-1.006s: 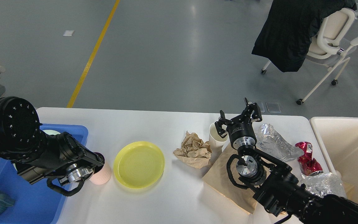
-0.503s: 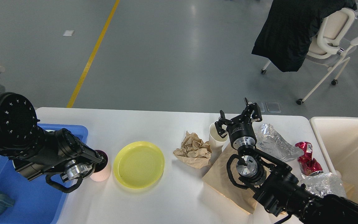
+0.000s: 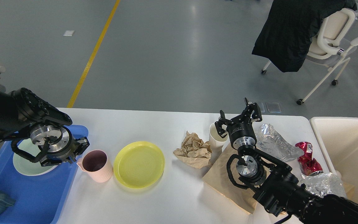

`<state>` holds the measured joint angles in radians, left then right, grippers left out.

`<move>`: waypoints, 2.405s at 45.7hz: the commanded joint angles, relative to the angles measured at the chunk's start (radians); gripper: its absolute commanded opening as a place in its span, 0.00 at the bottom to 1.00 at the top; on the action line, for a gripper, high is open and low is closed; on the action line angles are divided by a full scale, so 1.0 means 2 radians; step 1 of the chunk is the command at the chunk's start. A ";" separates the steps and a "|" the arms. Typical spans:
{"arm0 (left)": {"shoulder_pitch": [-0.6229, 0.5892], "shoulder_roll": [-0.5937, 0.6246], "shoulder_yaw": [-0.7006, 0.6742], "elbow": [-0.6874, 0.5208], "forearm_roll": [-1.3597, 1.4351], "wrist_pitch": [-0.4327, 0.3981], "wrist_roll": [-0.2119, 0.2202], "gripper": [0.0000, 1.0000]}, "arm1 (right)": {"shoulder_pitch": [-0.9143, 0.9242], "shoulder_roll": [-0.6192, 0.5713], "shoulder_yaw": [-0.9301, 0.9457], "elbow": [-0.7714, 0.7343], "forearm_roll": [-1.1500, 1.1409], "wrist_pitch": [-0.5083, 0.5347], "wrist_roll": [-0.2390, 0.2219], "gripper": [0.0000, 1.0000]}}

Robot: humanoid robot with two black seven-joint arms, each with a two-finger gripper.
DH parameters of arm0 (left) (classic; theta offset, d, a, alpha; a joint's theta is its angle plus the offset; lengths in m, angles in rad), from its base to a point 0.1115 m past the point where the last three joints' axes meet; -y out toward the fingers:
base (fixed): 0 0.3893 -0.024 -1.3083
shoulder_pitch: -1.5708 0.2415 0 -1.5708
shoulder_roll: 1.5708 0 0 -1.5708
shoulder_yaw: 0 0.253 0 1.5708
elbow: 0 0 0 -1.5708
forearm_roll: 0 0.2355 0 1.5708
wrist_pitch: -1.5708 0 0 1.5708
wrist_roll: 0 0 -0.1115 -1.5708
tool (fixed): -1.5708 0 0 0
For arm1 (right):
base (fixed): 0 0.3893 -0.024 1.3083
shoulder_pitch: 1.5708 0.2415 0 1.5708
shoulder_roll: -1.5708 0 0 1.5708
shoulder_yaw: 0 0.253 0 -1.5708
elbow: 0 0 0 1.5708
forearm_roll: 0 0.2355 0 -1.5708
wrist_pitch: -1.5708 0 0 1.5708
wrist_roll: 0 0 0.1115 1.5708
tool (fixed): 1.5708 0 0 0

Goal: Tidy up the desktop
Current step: 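Lift the pink cup and carry it over the blue tray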

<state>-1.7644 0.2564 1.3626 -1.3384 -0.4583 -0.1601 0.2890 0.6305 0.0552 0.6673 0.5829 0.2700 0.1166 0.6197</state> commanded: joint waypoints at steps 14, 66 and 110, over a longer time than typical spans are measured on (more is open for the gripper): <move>0.003 0.001 0.000 -0.003 0.013 -0.007 -0.004 0.00 | 0.000 0.000 0.000 0.000 0.000 0.000 0.000 1.00; 0.098 -0.028 -0.065 0.049 0.009 0.084 -0.024 0.28 | 0.000 0.000 0.000 0.000 0.000 0.000 0.000 1.00; 0.144 -0.037 -0.067 0.089 0.009 0.085 -0.024 0.37 | 0.000 0.000 0.000 0.000 0.000 0.000 0.000 1.00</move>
<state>-1.5042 0.1820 1.2323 -1.1981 -0.4388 0.0104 0.2437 0.6305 0.0552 0.6673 0.5829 0.2700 0.1166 0.6197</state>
